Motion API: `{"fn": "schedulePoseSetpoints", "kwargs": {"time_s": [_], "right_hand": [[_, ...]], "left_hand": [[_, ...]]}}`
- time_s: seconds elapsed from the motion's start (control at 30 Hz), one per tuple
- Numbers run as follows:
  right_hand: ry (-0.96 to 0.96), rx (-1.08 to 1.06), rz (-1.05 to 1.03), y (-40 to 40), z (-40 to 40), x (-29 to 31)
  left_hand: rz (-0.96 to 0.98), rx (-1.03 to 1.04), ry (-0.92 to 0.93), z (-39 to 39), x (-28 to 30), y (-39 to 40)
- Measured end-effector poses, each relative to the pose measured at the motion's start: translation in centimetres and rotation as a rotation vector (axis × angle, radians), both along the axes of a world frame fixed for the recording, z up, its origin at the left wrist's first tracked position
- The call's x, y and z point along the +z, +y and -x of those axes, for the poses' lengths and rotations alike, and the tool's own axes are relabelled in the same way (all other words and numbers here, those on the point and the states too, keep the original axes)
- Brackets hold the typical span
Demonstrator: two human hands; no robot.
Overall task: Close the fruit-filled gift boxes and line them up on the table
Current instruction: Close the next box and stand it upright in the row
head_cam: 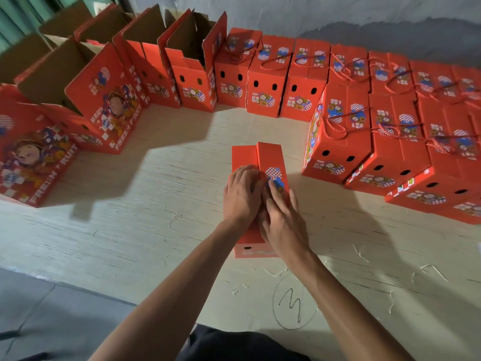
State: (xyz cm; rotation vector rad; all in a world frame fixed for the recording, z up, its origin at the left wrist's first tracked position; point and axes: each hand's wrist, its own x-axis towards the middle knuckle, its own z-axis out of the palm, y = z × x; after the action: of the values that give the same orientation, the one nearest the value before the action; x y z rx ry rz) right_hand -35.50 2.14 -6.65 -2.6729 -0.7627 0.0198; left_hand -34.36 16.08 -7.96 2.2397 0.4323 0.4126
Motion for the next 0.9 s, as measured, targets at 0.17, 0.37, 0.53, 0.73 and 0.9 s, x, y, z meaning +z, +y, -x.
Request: {"fn": "schedulePoseSetpoints", "kwargs": {"time_s": [0.17, 0.37, 0.53, 0.73, 0.9], "right_hand": [[0.002, -0.025, -0.028, 0.0, 0.0, -0.3], [-0.005, -0.055, -0.055, 0.2, -0.1, -0.7], [-0.006, -0.074, -0.095, 0.2, -0.1, -0.7], [0.013, -0.069, -0.076, 0.0, 0.1, -0.6], [-0.01, -0.08, -0.042, 0.0, 0.2, -0.7]], "left_hand": [[-0.174, -0.115, 0.146, -0.2, -0.4, 0.4], [-0.306, -0.216, 0.261, -1.7, 0.5, 1.4], [-0.463, -0.31, 0.307, -2.6, 1.0, 1.8], [-0.543, -0.321, 0.344, -3.5, 1.1, 2.1], [-0.553, -0.327, 0.348, -3.2, 0.8, 2.2]]}}
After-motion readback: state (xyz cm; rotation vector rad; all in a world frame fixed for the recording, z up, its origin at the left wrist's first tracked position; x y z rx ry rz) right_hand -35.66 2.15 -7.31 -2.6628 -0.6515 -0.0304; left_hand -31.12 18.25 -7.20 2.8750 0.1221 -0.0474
